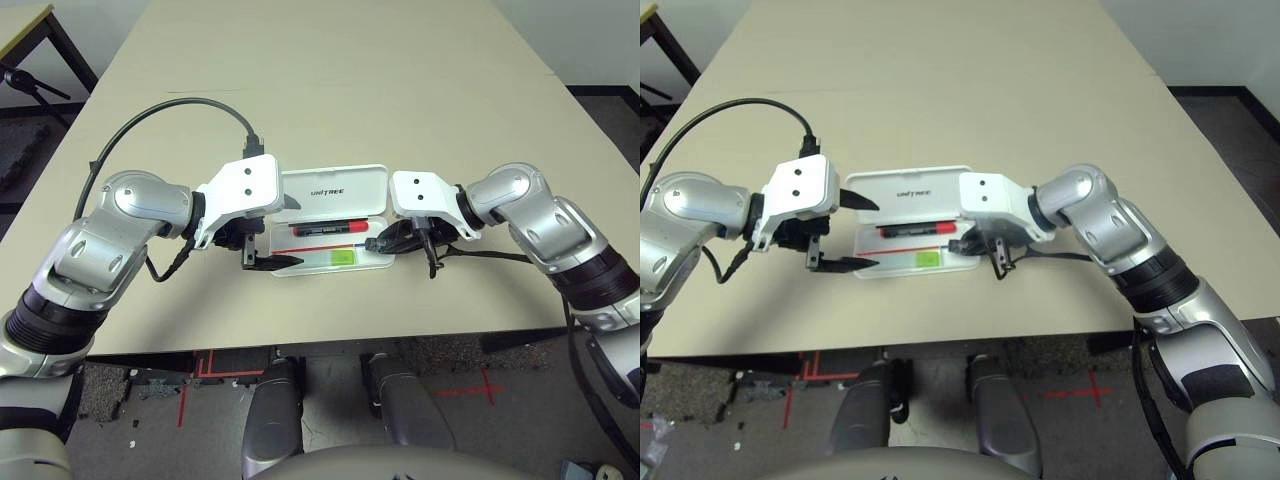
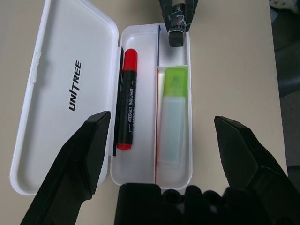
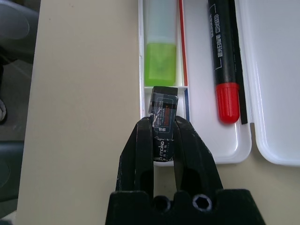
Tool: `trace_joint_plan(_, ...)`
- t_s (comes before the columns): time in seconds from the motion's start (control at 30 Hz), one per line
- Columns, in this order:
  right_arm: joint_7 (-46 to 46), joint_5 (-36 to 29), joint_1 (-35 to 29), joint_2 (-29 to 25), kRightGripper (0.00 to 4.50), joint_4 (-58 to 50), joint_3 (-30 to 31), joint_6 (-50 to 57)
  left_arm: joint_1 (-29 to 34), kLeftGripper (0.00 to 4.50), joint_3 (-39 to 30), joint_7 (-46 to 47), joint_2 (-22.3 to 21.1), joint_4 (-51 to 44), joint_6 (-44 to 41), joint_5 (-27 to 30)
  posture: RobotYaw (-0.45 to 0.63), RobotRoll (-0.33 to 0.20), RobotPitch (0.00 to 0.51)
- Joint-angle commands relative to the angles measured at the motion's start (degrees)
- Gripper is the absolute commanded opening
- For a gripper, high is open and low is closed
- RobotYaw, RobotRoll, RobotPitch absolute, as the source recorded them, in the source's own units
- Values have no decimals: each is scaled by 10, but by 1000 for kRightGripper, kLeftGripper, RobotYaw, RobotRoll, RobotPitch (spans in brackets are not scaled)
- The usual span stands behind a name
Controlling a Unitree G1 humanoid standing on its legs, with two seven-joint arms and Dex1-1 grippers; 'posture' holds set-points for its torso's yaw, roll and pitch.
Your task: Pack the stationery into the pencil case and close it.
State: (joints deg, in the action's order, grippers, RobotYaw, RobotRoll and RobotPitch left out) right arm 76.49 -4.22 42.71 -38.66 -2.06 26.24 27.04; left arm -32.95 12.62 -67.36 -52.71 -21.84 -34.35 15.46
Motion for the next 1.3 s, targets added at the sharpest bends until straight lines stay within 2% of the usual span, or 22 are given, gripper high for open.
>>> trace_joint_plan(0.03, -8, 6, -7, 12, 674, -3, 6, -12, 8, 4500, 4, 2, -7, -12, -4, -6, -41, 0, 167)
trace_joint_plan(0.13, -17, 2, -5, 25, 1613, -1, -3, -14, 9, 4500, 3, 2, -9, -13, -5, -6, -44, 0, 168)
trace_joint_plan(0.37, -15, 2, -3, 21, 4373, 3, -10, -21, 8, 4500, 5, 1, -7, -11, -4, -6, -50, 0, 170)
trace_joint_plan(0.4, -15, 1, -3, 20, 4487, 3, -12, -21, 7, 4500, 6, 1, -7, -10, -4, -7, -51, 0, 170)
trace_joint_plan(0.6, 13, -31, 2, -21, 4487, 12, -56, -4, 9, 4500, 5, 0, -9, -5, -1, -9, -51, 0, 171)
trace_joint_plan(0.7, 42, -55, -6, -67, 4487, 18, -84, 18, 12, 4500, -1, 1, -14, 0, 0, -10, -51, 0, 171)
trace_joint_plan(0.87, 107, -144, -34, -150, 4487, 11, -154, 105, 29, 4500, -16, 1, -31, 6, 4, -9, -52, 0, 173)
trace_joint_plan(0.97, 111, -158, -51, -186, 4487, 13, -178, 115, 39, 4500, -23, 0, -39, 11, 10, -9, -64, 0, 174)
trace_joint_plan(1.3, 78, -171, -89, -201, 4487, -16, -194, 132, 36, 4500, -20, 4, -40, 48, 27, -27, -77, 0, 173)
